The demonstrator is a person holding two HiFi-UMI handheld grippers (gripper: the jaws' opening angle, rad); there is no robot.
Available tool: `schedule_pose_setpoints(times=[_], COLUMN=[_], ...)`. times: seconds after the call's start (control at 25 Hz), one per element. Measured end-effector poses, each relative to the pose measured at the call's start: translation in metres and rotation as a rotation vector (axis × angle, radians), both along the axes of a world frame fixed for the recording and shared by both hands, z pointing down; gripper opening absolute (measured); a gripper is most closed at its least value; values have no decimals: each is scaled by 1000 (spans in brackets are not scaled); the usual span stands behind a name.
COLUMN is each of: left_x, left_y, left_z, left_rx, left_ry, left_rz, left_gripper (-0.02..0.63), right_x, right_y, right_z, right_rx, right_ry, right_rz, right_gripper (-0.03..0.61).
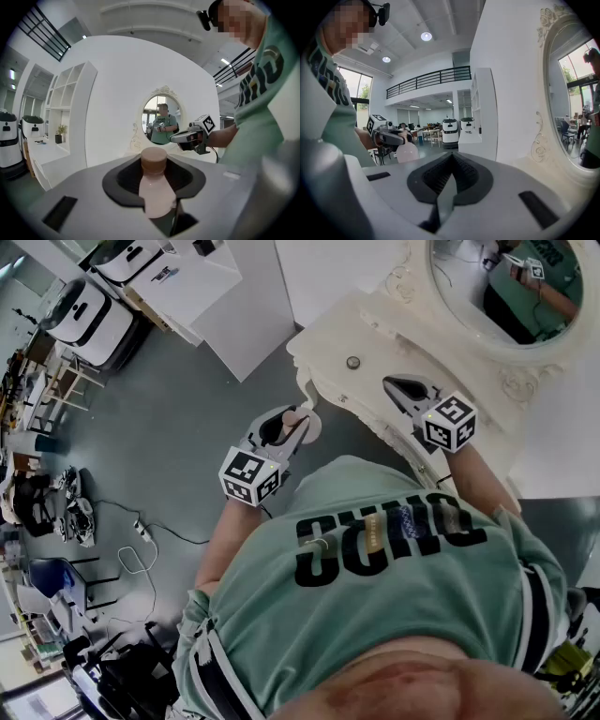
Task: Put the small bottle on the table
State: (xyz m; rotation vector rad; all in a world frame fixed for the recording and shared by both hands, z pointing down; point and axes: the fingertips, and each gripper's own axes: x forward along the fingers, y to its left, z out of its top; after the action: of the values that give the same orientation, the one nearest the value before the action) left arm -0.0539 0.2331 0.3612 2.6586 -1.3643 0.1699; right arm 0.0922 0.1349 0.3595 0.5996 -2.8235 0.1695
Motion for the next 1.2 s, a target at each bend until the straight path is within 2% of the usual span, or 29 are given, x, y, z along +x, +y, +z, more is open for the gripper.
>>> schedule_pose_setpoints(times=[0.4,0.68,1.2], left_x=[25,52,139], left_y=[-8,-17,-42], left_z=[-5,-7,-11], left_rx=[-2,-7,-18], left_ry=[-7,-18,-14], left_rz=[4,-5,-10], left_gripper=[137,137,137], right_x=[22,48,129], right_y=[-5,-14,-32], right_z=[-7,-5,-4], right_rx=[3,-38,-45], right_ry=[-16,-42,-43], right_rz=[-9,-8,-48], right_gripper=[-6,-6,-6])
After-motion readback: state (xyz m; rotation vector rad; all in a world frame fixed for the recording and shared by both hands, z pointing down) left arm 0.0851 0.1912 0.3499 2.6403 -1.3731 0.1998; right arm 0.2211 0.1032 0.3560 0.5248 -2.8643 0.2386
